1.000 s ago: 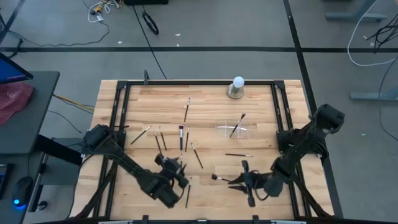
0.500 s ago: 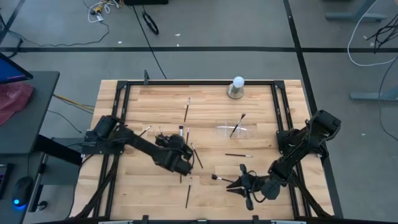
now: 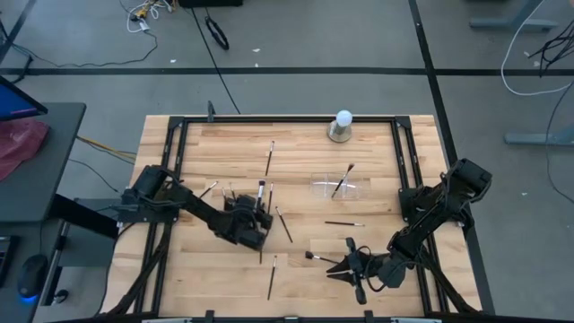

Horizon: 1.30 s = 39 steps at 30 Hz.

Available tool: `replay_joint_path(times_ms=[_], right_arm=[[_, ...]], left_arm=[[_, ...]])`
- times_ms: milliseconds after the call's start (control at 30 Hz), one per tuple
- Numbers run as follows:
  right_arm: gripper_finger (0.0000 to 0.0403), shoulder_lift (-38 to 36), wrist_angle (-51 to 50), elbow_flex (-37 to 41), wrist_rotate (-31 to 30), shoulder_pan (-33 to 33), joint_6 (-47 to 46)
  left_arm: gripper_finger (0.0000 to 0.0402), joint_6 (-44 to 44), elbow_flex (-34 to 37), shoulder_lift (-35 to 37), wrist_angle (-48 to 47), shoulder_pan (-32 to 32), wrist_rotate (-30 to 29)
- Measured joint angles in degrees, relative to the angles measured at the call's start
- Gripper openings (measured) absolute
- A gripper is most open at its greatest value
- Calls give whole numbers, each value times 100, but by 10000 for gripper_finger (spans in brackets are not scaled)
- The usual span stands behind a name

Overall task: Put items in baskets/containers
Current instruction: Put the black blush brush into the transparent organizer

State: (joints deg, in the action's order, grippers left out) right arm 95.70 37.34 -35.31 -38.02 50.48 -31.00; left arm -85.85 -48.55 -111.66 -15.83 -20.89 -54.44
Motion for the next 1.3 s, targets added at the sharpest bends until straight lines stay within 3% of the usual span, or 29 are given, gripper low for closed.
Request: replay_joint_path(times_ms=[300, 533, 767, 900, 1067, 1200, 1300], right_arm=[[50, 0, -7, 0, 0, 2, 16], [50, 0, -44, 0, 0, 0, 20], [50, 0, -96, 0, -2, 0, 3], [50, 0, -118, 0, -2, -57, 1], [64, 8, -172, 2, -151, -382, -316], [111, 205, -152, 13, -193, -778, -459], [162, 496, 262, 15, -691, -1023, -415]], left_arm=[[49, 77, 334, 2, -3, -72, 9], [47, 52, 399, 89, -104, -451, -228], [47, 449, 409, 616, 74, -918, -557], [47, 1409, 414, 814, 917, -1179, -945], [47, 3679, 400, 762, 3391, -1314, -906], [47, 5723, 319, 527, 5480, -1308, -575], [47, 6709, 41, 343, 6070, -1302, -419]])
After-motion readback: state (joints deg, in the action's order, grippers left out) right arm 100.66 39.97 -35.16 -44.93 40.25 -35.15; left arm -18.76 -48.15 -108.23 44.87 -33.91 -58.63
